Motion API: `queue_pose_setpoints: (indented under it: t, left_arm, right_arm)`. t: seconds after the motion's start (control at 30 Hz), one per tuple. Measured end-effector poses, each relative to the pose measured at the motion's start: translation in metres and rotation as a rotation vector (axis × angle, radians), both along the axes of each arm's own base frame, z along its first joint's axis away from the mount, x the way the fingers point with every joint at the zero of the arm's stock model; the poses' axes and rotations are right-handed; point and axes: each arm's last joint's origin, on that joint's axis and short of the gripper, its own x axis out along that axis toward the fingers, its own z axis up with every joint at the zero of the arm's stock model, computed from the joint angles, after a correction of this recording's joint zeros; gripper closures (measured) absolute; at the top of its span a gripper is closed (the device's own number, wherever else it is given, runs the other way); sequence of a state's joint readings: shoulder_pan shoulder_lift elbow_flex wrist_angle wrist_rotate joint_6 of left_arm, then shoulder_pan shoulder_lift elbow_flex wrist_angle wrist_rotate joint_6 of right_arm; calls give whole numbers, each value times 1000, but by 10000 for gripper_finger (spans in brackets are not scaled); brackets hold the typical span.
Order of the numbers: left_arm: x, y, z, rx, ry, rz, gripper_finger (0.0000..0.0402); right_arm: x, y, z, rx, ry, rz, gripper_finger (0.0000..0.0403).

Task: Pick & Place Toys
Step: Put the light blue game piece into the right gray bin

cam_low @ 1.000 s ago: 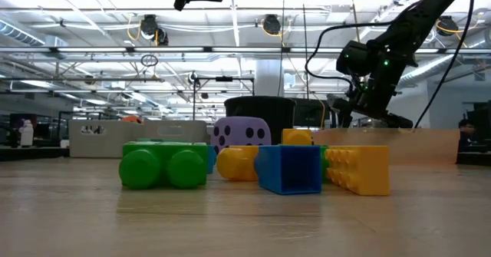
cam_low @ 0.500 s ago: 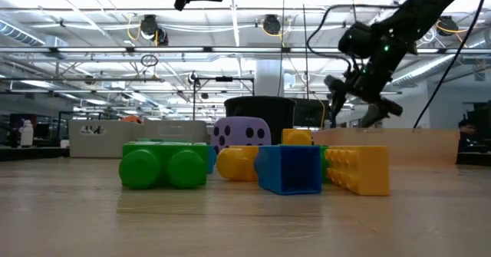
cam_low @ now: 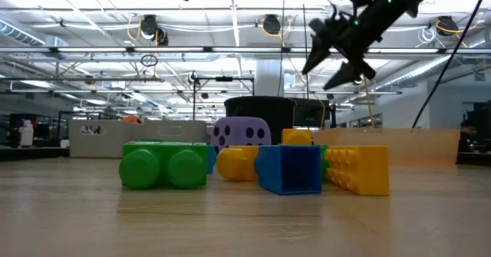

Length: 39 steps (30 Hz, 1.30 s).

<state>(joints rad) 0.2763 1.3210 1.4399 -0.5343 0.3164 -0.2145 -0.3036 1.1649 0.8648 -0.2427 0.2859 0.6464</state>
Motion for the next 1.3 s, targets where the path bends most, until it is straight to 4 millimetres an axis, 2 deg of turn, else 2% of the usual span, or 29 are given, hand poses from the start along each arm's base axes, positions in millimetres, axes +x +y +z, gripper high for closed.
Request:
queue_pose_setpoints:
  t: [0.13, 0.33, 0.43, 0.57, 0.7, 0.93, 1.13, 1.3]
  left_arm:
    - [2, -15, -8, 19, 54, -71, 147]
    - [6, -36, -33, -14, 153, -141, 147]
    - [10, -48, -54, -51, 202, -135, 147]
    - [12, -64, -86, -90, 296, -8, 147]
    - [10, -81, -109, -99, 342, 139, 147]
    - [24, -114, -132, -207, 356, 262, 147]
    - [40, -136, -162, -303, 403, 390, 147]
    - [51, -139, -184, -380, 444, 483, 147]
  right_arm:
    - [9, 23, 8, -43, -18, 61, 57]
    - [15, 46, 18, -101, -12, 202, 57]
    - [17, 56, 19, -160, 17, 286, 57]
    - [16, 70, 17, -236, 88, 401, 57]
    - [11, 85, 10, -231, 184, 484, 57]
    - [-5, 115, -15, -166, 328, 588, 58]
    - [-13, 139, -40, -120, 263, 642, 57]
    - [-17, 152, -50, -63, 196, 640, 57]
